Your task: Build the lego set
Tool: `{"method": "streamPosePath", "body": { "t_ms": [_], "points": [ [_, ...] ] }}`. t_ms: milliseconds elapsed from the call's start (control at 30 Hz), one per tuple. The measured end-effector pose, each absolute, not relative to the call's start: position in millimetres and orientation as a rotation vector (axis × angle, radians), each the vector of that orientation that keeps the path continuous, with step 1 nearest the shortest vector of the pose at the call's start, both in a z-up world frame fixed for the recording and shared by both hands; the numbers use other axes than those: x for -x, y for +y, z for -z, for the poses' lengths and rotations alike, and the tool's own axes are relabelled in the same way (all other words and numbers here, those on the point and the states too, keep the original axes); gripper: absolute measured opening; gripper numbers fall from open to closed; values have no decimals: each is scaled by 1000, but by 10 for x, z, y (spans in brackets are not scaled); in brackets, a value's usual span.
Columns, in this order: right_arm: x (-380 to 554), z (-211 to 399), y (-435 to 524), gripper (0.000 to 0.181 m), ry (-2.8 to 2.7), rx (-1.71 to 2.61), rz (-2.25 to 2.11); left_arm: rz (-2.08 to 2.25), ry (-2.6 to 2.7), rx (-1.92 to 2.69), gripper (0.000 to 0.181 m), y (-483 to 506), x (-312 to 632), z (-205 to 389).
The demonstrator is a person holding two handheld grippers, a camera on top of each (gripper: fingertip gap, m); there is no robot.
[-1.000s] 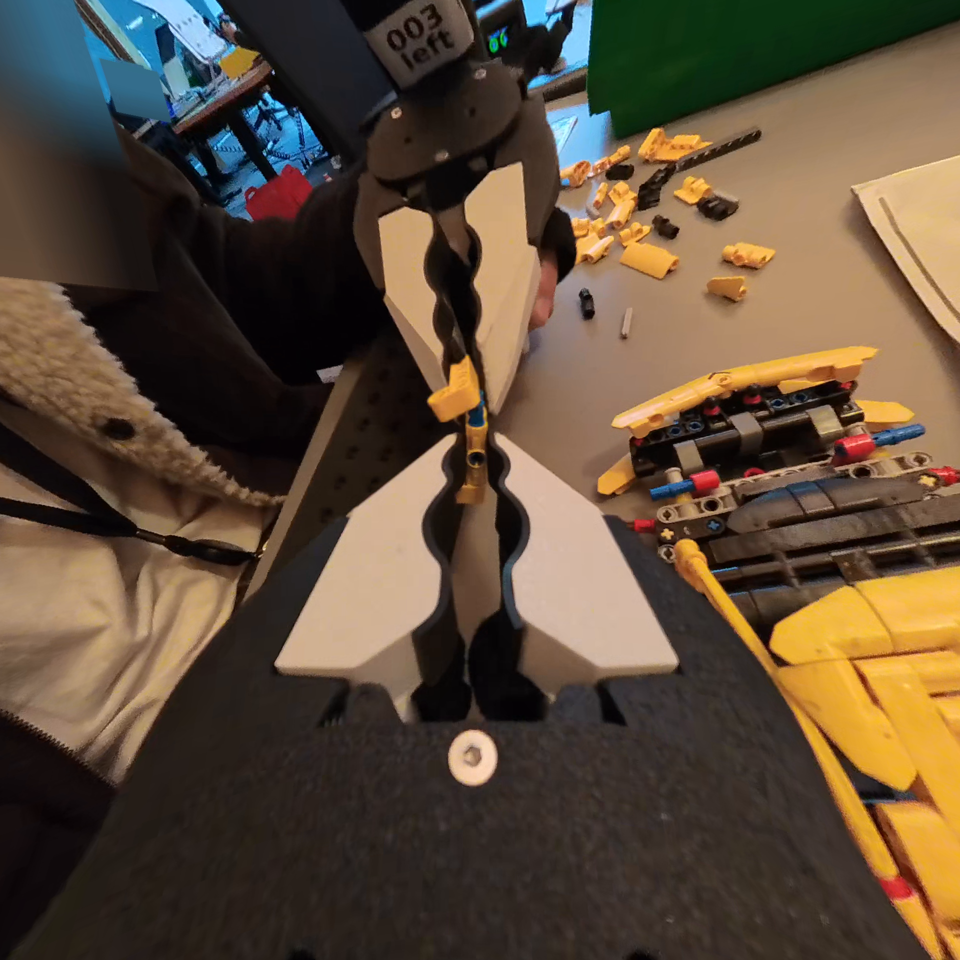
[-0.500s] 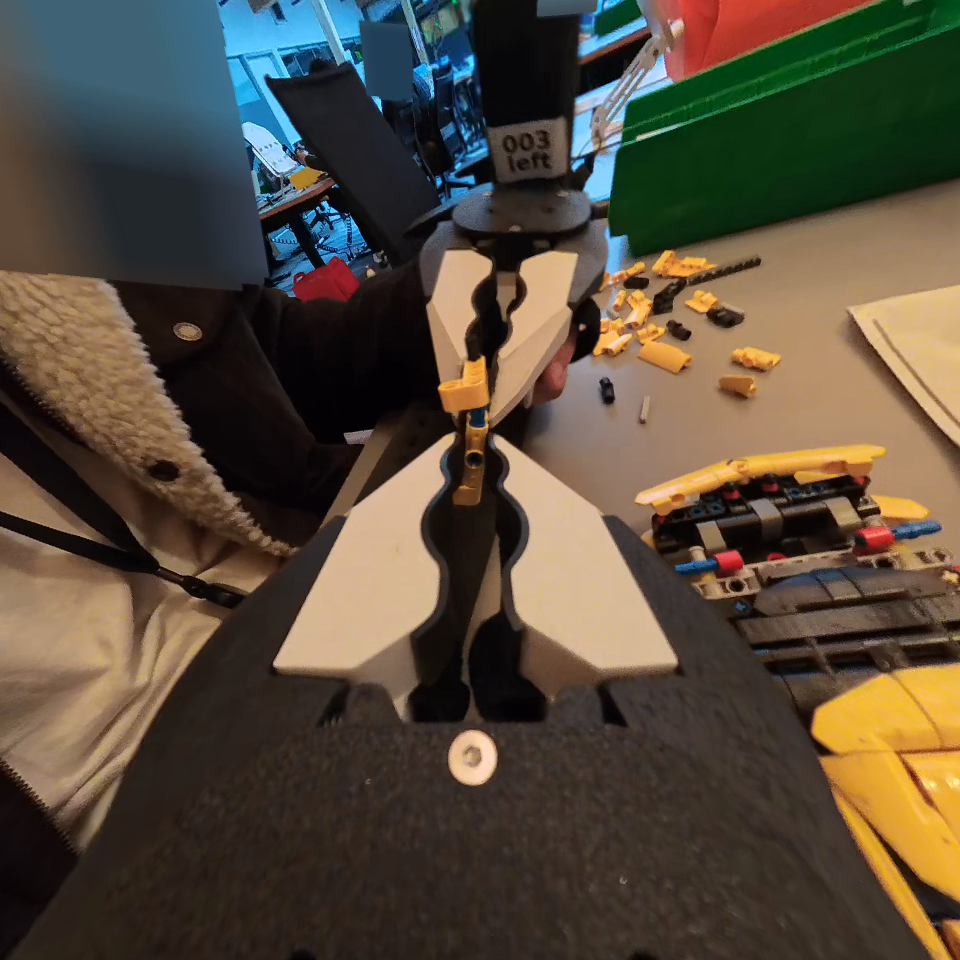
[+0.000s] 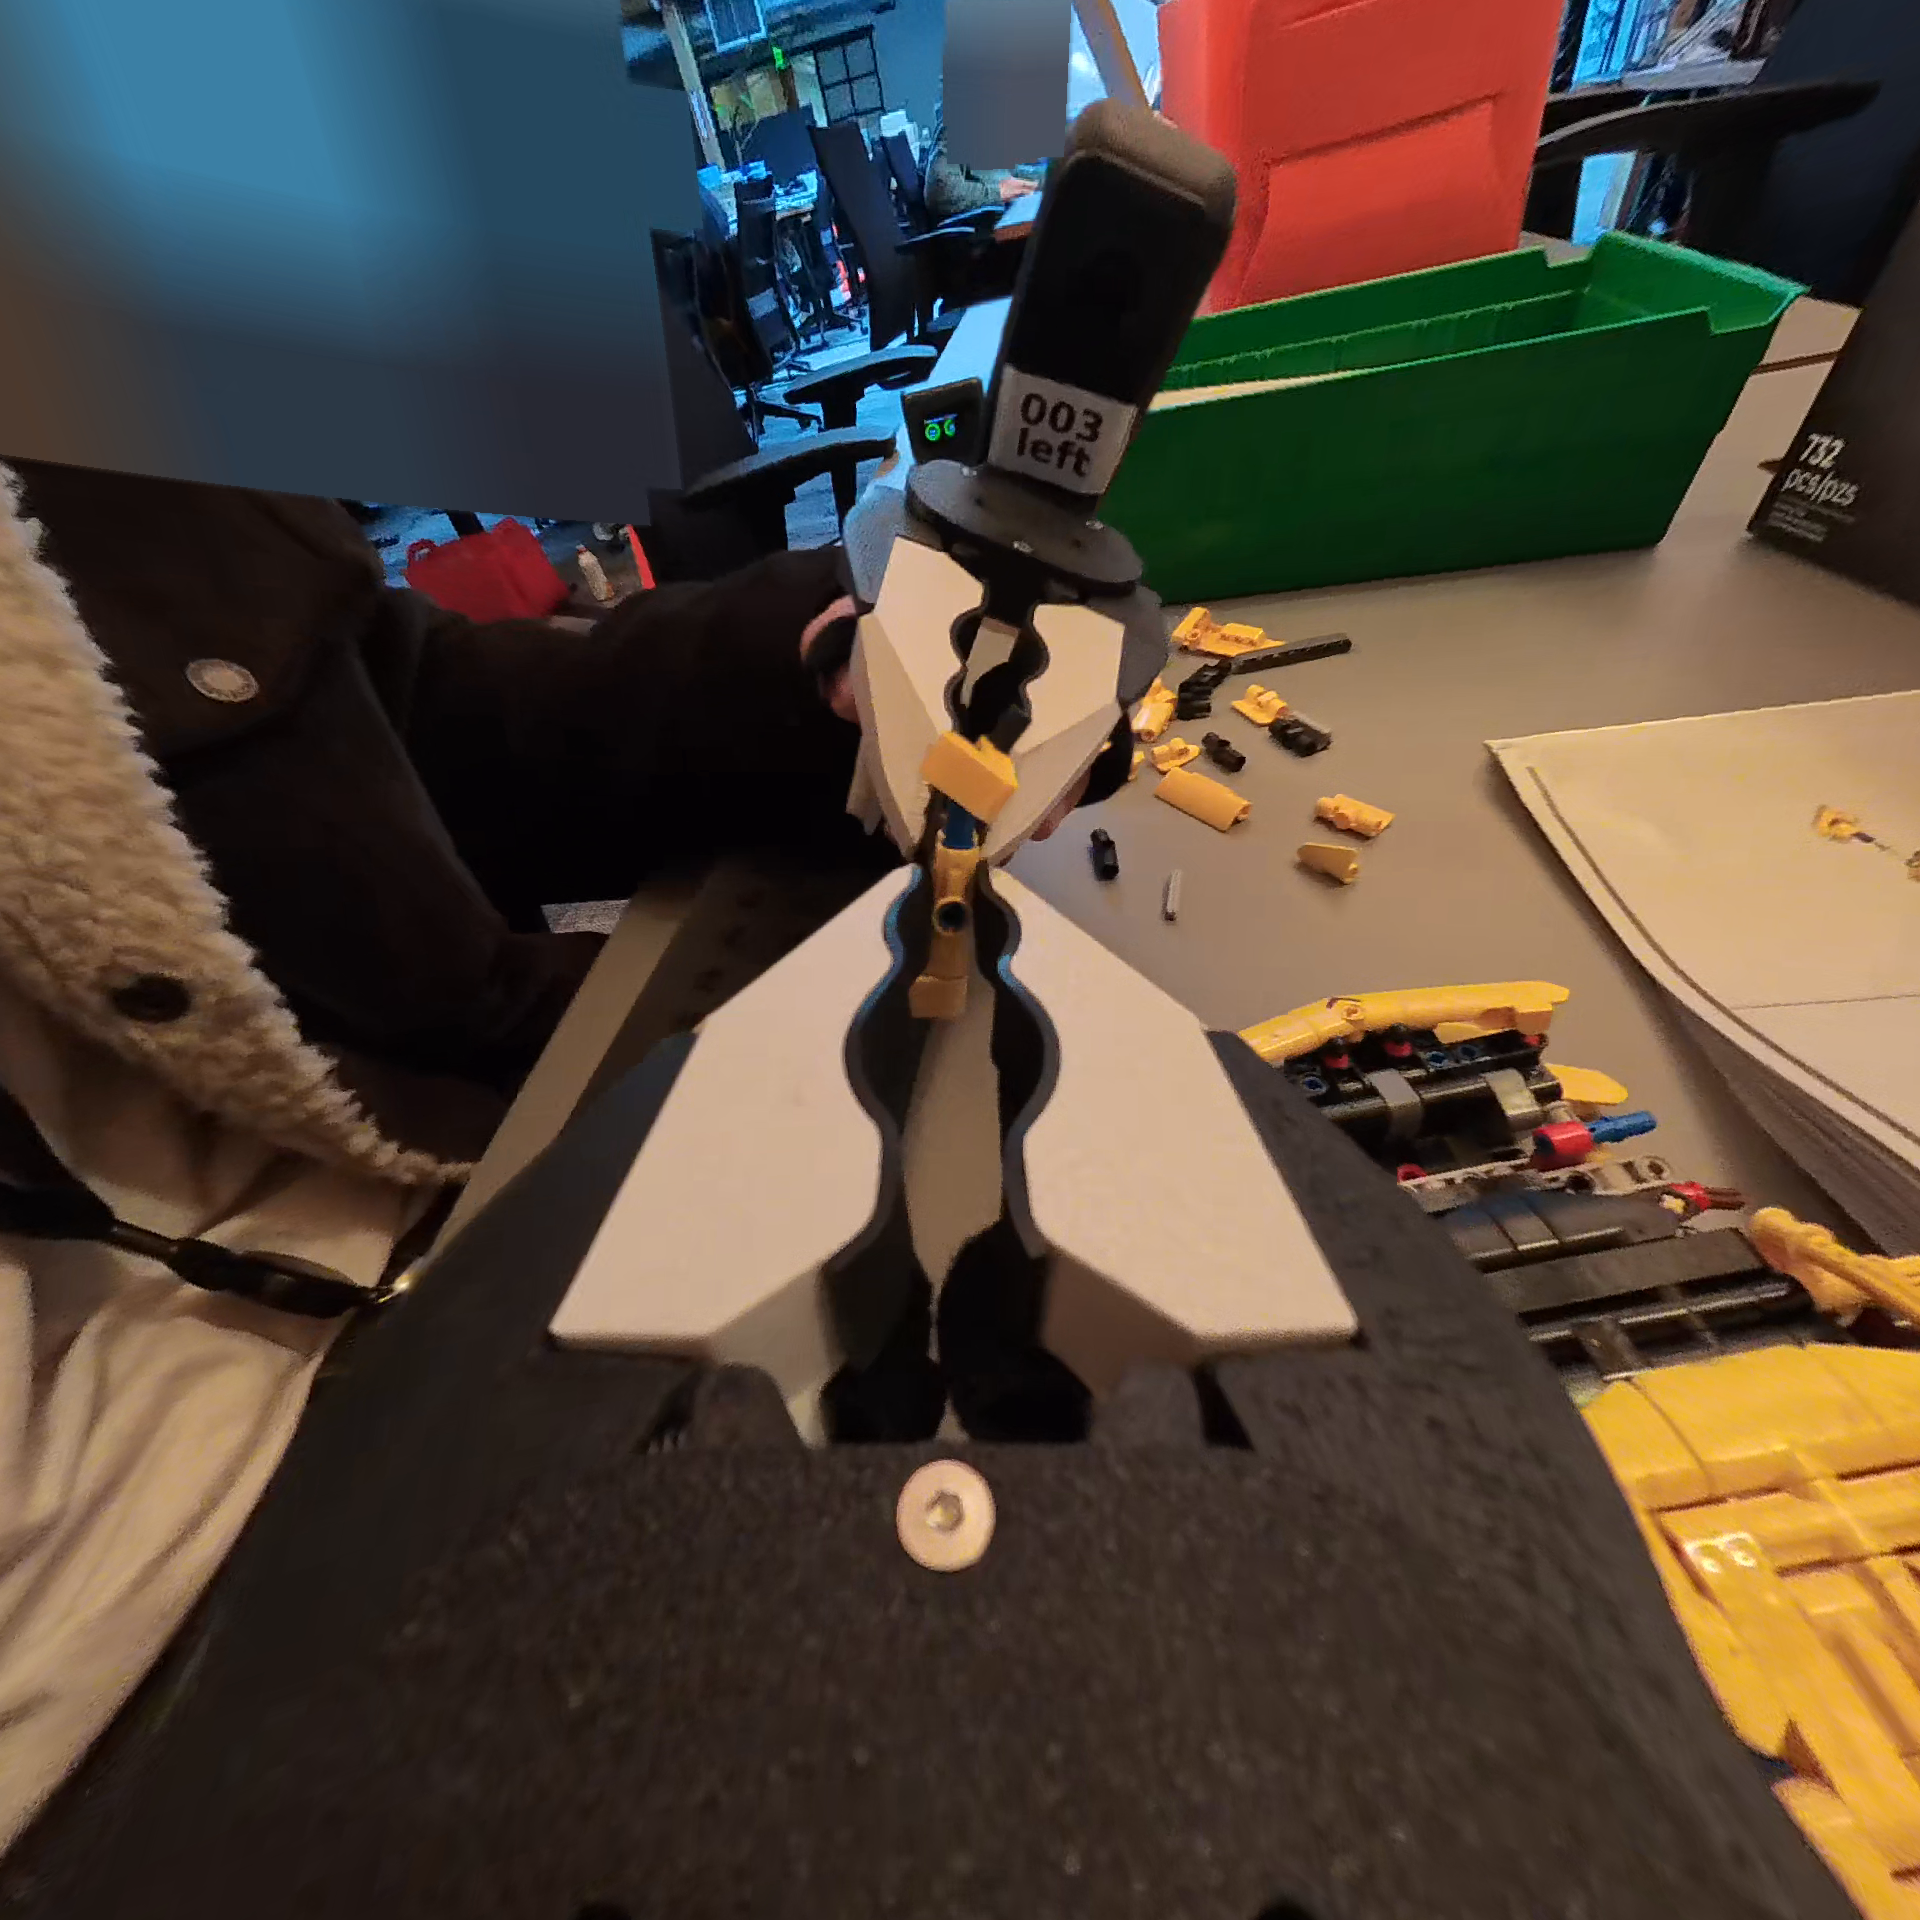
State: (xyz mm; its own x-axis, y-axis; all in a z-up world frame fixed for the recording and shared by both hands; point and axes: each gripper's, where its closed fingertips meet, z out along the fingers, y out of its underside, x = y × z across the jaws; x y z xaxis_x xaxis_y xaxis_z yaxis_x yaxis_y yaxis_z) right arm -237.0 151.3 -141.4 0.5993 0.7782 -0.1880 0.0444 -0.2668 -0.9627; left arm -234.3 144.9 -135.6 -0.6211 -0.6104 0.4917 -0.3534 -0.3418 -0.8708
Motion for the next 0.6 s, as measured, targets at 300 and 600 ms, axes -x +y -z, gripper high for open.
{"method": "streamPosePath", "body": {
  "t_ms": [300,600],
  "points": [
    [2343,1329,1525,6,-687,1645,-766,2021,1643,1166,11,1449,2329,1279],
    [2289,1255,1554,6,-619,1619,-806,1993,1628,1166,16,1455,2305,1286]
  ]
}}
